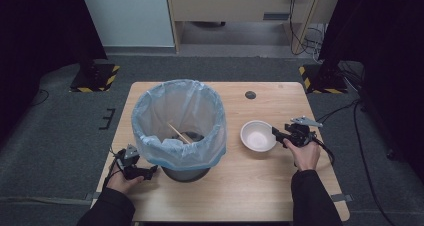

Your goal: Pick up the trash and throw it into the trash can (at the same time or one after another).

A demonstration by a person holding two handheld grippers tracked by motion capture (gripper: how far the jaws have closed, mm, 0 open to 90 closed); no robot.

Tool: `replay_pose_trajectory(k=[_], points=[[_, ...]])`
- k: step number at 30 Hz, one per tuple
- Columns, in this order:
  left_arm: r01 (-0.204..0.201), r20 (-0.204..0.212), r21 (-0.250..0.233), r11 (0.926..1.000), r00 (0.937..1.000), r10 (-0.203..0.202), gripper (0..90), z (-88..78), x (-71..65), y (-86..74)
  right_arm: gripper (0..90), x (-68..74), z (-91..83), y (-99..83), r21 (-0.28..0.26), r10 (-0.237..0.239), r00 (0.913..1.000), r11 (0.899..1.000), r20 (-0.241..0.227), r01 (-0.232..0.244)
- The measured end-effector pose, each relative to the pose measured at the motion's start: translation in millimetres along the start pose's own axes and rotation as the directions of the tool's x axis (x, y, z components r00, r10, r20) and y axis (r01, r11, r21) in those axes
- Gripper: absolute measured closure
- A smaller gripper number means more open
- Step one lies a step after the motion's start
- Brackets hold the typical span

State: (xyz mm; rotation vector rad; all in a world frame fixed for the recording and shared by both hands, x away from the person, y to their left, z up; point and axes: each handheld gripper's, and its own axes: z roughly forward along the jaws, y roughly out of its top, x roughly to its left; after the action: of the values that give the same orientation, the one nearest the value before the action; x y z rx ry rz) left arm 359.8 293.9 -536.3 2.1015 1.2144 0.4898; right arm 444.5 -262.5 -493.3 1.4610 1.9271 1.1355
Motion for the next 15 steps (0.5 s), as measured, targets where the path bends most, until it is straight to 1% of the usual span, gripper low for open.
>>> replay_pose_trajectory(k=[3,7,8,9,15], points=[[0.0,0.0,0.0,1.0,1.0,0.0,0.0,0.0,0.0,0.0,40.9,-0.6,6.9,-3.1,0.019,-0.004,1.0,1.0,0.009,0.004],[0.0,0.0,0.0,1.0,1.0,0.0,0.0,0.0,0.0,0.0,43.4,0.8,14.0,-6.5,0.047,-0.007,1.0,0.999,0.006,0.006],[0.0,0.0,0.0,1.0,1.0,0.0,0.0,0.0,0.0,0.0,45.0,1.2,15.1,-7.2,0.051,-0.009,1.0,0.999,0.003,0.009],[0.0,0.0,0.0,1.0,1.0,0.0,0.0,0.0,0.0,0.0,46.6,2.2,15.8,-7.9,0.059,-0.001,1.0,0.998,0.001,0.001],[0.0,0.0,0.0,1.0,1.0,0.0,0.0,0.0,0.0,0.0,56.7,4.9,19.7,-13.1,0.101,-0.006,0.9999,0.995,-0.009,0.007]])
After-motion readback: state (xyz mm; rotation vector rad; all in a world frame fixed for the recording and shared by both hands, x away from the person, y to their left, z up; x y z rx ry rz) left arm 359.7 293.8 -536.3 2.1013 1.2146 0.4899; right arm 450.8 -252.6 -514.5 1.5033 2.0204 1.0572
